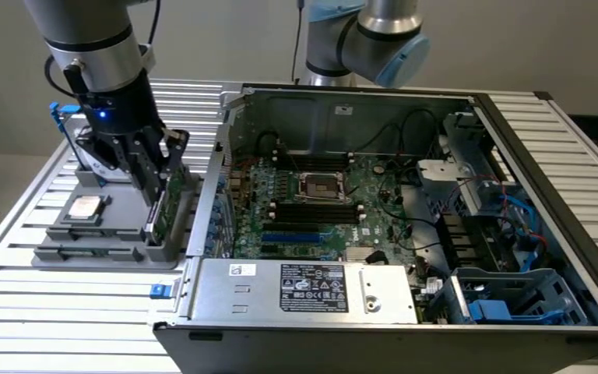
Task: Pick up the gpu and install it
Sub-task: 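Pick up the gpu and move the gpu toward the slot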
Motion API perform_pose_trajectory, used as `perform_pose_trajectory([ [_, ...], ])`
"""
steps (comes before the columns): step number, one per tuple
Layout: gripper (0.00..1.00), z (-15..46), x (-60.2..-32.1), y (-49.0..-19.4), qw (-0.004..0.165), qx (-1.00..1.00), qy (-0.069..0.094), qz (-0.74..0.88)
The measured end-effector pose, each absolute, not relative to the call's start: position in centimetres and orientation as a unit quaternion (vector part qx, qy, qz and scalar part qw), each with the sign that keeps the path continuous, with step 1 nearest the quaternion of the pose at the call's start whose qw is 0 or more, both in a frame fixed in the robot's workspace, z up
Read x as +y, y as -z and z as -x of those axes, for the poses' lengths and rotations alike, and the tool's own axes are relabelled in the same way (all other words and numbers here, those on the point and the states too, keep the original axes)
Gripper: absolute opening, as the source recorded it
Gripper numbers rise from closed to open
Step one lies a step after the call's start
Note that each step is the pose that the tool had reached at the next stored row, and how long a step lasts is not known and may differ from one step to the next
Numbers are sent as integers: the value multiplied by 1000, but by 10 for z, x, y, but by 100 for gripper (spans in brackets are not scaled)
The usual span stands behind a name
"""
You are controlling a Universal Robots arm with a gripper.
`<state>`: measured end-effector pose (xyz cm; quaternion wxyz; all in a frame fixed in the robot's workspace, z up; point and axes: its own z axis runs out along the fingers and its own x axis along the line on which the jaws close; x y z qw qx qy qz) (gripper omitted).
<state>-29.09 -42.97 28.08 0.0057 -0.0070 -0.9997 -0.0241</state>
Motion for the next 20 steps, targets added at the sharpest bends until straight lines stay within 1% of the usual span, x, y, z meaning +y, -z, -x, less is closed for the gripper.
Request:
perform_pose_trajectory([
  [5, 38, 290, -428, -272, 6, -1000, 24, 7],
  [6, 45, 290, -428, -270, 6, -1000, 24, 7],
  [20, 45, 290, -422, -245, 4, -1000, 29, 7],
])
